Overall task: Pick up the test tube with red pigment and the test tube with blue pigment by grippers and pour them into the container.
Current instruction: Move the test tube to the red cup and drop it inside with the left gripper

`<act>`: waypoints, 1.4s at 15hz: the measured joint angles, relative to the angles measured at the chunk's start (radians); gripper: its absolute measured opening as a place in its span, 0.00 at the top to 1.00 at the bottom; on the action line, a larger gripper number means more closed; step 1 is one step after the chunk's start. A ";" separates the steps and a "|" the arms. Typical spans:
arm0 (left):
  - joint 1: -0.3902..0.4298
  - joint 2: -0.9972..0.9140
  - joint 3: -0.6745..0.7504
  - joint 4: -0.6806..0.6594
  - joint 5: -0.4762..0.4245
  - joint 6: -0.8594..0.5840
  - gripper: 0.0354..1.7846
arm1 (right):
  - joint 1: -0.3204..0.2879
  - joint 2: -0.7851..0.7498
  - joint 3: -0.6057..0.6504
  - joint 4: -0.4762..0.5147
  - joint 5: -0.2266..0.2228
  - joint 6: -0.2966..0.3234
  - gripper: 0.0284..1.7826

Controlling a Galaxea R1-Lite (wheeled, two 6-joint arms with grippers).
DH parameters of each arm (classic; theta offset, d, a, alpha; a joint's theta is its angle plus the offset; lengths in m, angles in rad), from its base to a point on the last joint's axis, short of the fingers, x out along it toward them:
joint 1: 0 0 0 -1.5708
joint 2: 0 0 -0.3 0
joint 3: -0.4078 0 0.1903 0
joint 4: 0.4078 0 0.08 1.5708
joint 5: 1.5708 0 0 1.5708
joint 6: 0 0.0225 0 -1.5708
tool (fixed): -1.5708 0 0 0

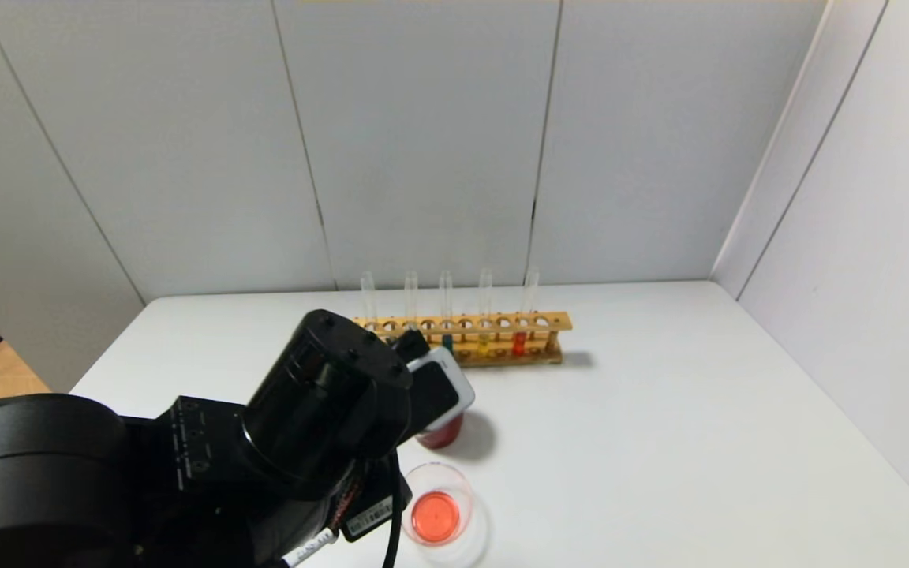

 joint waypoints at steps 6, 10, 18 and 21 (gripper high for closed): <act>0.063 -0.066 0.084 -0.272 -0.018 -0.227 0.84 | 0.000 0.000 0.000 0.000 0.000 0.000 0.02; 0.101 -0.004 0.103 -0.532 -0.038 -0.300 0.84 | 0.000 0.000 0.000 0.000 0.000 0.000 0.02; 0.157 0.126 0.049 -0.666 -0.250 -0.393 0.84 | 0.000 0.000 0.000 0.000 0.000 0.000 0.02; 0.176 0.189 0.025 -0.670 -0.250 -0.415 0.84 | 0.000 0.000 0.000 0.000 0.000 0.000 0.02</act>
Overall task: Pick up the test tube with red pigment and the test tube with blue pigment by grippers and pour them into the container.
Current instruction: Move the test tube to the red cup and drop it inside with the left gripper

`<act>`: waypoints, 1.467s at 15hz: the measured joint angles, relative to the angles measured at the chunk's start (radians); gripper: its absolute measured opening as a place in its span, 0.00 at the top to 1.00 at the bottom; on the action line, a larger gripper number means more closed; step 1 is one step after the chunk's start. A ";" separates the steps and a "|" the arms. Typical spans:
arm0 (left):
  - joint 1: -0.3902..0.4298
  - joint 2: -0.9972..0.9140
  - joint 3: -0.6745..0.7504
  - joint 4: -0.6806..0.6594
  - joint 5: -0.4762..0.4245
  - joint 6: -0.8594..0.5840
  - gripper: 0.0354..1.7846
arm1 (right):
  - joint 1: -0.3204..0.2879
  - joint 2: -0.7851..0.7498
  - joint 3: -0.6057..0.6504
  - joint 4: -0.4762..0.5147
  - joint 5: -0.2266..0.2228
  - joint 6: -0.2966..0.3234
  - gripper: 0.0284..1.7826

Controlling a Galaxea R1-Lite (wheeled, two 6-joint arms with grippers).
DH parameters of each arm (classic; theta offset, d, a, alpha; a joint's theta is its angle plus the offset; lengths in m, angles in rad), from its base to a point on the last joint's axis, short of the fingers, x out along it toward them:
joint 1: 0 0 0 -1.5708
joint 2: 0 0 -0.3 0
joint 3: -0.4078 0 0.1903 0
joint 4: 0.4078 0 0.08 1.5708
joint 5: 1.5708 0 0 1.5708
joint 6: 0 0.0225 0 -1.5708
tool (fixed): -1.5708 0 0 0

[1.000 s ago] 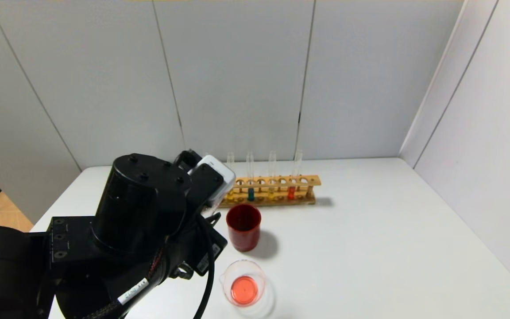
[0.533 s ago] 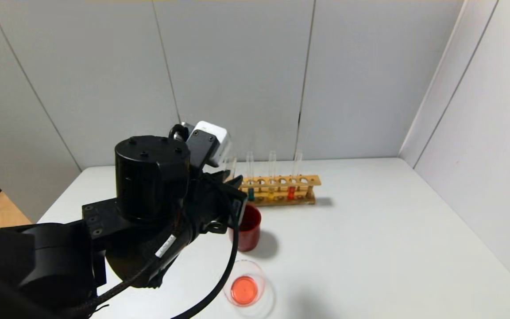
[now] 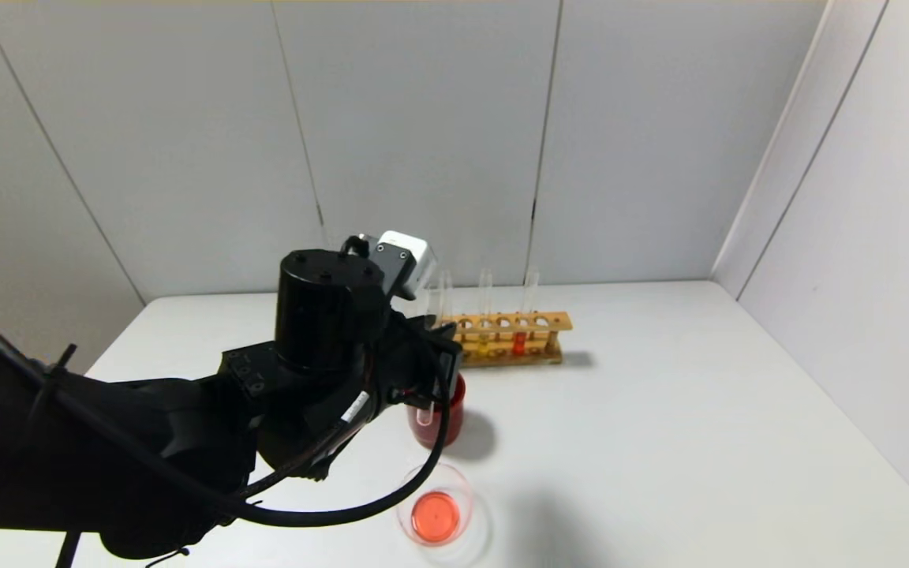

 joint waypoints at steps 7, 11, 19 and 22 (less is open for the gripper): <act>0.041 0.144 -0.100 -0.057 -0.067 0.007 0.84 | 0.000 0.000 0.000 0.000 0.000 0.000 0.02; 0.064 0.204 -0.127 -0.061 -0.072 0.009 0.84 | 0.000 0.000 0.000 0.000 0.000 0.000 0.02; 0.086 0.286 -0.165 -0.060 -0.146 0.013 0.84 | 0.000 0.000 0.000 0.000 0.000 0.000 0.02; 0.094 0.303 -0.163 -0.060 -0.147 0.013 0.84 | 0.000 0.000 0.000 0.000 0.000 0.000 0.02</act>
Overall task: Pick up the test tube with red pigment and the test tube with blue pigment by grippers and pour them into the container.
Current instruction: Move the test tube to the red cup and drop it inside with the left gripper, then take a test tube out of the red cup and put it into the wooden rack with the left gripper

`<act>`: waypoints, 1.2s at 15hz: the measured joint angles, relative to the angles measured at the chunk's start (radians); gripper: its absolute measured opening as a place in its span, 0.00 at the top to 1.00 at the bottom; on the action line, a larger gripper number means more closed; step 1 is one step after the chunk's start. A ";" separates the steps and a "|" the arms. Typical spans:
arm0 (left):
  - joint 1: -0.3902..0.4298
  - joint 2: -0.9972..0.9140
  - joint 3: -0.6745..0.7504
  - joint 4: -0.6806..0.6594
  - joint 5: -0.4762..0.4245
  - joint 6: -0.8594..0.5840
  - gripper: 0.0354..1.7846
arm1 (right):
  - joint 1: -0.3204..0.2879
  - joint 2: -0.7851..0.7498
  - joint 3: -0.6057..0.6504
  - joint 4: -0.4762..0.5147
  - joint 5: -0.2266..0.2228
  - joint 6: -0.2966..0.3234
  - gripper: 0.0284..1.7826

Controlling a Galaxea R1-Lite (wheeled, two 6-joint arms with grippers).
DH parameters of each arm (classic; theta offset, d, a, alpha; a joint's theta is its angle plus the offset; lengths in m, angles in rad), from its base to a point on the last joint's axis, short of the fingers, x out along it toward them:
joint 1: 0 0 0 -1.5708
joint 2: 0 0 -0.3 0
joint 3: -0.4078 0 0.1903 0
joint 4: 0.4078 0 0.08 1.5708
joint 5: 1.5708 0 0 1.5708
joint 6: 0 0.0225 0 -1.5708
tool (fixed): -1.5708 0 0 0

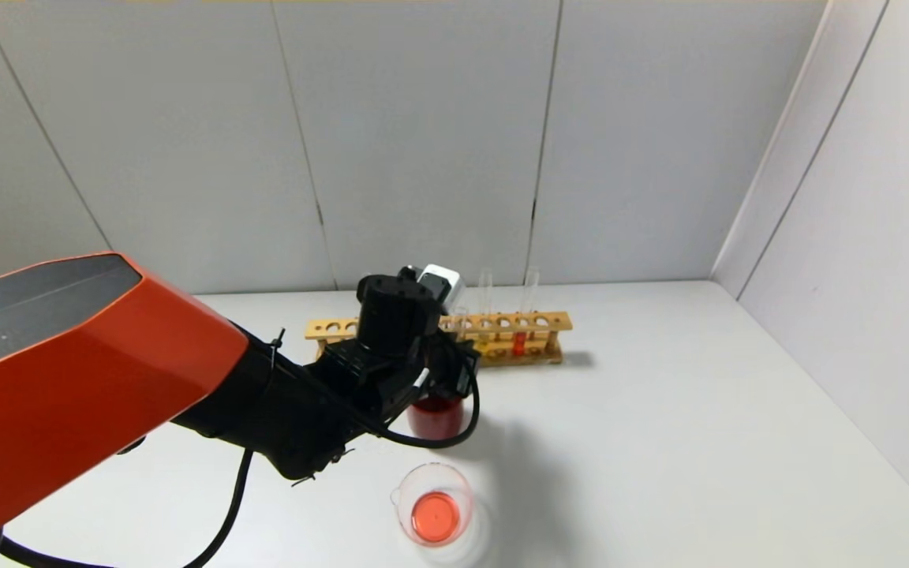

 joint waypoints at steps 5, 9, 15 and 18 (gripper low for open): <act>0.003 0.014 0.003 0.001 -0.002 0.003 0.81 | 0.000 0.000 0.000 0.000 0.000 0.000 0.02; 0.003 0.013 0.006 0.002 0.000 0.011 0.60 | 0.000 0.000 0.000 0.000 0.000 0.000 0.02; 0.003 -0.017 0.023 0.001 0.002 0.034 0.10 | 0.000 0.000 0.000 0.000 0.000 0.000 0.02; 0.001 -0.097 0.067 0.001 0.006 0.068 0.02 | 0.000 0.000 0.000 0.000 0.000 0.000 0.02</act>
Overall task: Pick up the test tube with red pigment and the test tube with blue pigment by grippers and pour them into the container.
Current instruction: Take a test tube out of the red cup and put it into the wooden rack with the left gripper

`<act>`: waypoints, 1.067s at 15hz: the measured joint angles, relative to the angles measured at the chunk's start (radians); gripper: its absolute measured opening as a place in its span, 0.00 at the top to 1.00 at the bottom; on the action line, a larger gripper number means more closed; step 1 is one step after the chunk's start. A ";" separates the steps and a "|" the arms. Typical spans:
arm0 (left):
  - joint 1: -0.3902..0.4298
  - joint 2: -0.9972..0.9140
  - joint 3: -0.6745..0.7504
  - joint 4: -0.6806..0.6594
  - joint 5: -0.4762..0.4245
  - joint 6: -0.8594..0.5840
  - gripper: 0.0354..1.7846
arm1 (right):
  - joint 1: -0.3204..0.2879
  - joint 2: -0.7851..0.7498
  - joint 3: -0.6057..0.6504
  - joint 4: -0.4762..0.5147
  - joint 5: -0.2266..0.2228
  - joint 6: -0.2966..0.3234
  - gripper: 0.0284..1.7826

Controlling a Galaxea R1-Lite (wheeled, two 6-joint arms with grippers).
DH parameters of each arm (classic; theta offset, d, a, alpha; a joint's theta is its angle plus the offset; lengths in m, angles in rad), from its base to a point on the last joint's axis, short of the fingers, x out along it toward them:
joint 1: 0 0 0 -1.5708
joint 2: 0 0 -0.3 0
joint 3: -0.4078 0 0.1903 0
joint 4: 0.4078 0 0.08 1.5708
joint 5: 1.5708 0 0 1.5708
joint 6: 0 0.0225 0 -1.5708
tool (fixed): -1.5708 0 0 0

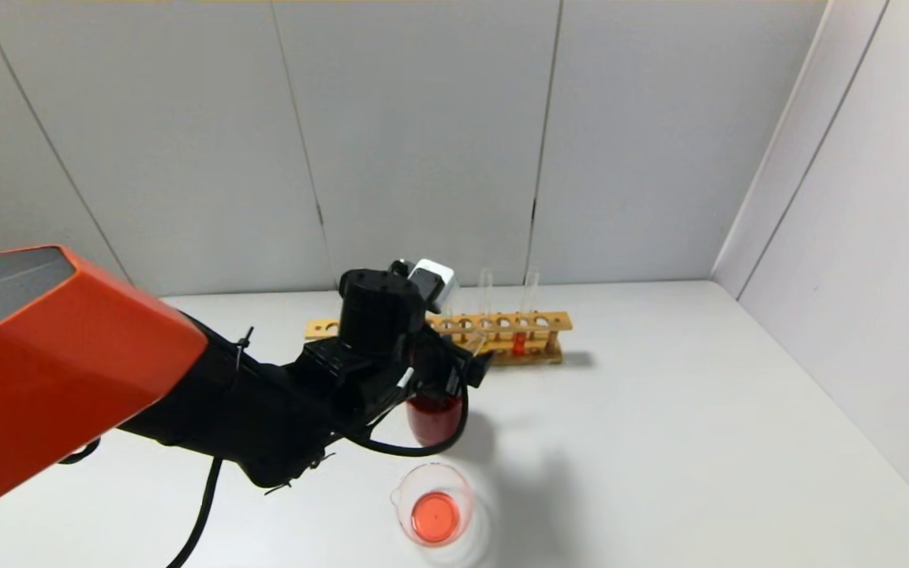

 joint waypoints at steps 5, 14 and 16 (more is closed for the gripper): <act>0.016 -0.200 0.109 0.007 0.049 0.046 0.02 | 0.000 0.000 0.000 0.000 0.000 0.000 0.02; 0.176 -0.420 0.491 -0.140 0.180 0.017 0.02 | 0.000 0.000 0.000 0.000 0.000 0.000 0.02; 0.211 -0.408 0.547 -0.249 0.175 -0.001 0.02 | 0.000 0.000 0.000 0.000 0.000 0.000 0.02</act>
